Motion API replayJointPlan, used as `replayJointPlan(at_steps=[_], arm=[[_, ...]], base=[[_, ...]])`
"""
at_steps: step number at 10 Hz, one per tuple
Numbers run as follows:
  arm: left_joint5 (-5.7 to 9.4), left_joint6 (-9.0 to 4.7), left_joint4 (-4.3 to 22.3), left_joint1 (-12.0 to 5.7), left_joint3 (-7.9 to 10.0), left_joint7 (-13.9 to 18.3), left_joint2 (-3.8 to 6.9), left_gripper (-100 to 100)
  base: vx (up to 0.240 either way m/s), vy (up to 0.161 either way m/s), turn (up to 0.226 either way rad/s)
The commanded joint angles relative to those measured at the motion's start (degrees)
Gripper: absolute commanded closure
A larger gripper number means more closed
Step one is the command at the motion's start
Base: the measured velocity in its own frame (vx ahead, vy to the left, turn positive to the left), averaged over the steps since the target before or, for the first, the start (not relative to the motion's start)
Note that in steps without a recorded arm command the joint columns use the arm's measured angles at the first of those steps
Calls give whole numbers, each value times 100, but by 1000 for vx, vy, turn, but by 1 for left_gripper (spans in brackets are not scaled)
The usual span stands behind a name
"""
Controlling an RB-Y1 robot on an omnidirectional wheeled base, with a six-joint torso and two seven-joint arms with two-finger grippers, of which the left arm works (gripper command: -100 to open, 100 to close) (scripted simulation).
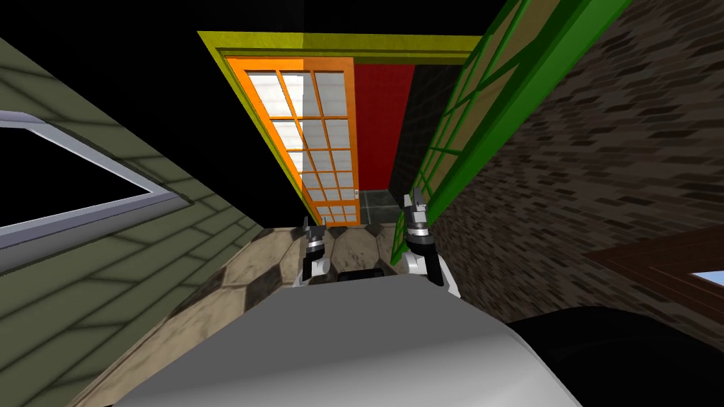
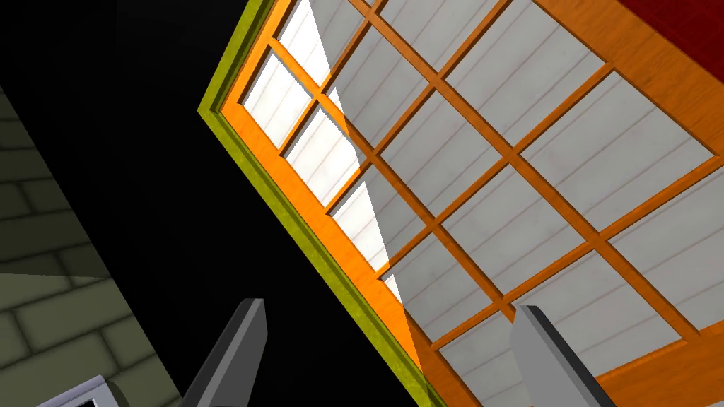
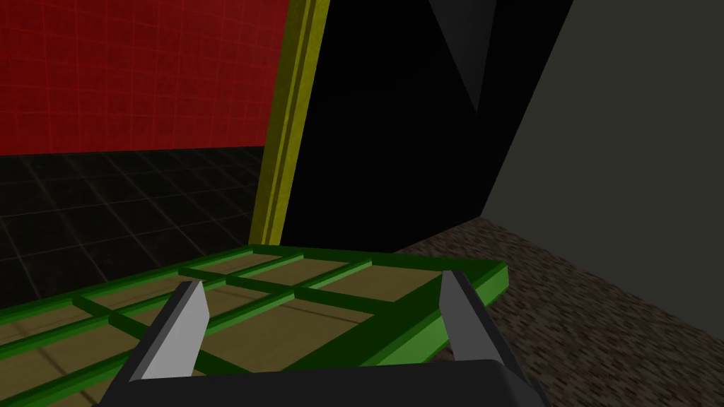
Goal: Pull the door open
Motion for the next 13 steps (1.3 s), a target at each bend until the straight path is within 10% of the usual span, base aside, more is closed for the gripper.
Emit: replayJointPlan(at_steps=[1,13], arm=[[135,-84,245,-86,-44,169,21,-100],[1074,-472,1778,-680,-411,1173,-36,-100]], base=[[80,39,-70],[72,31,-77]])
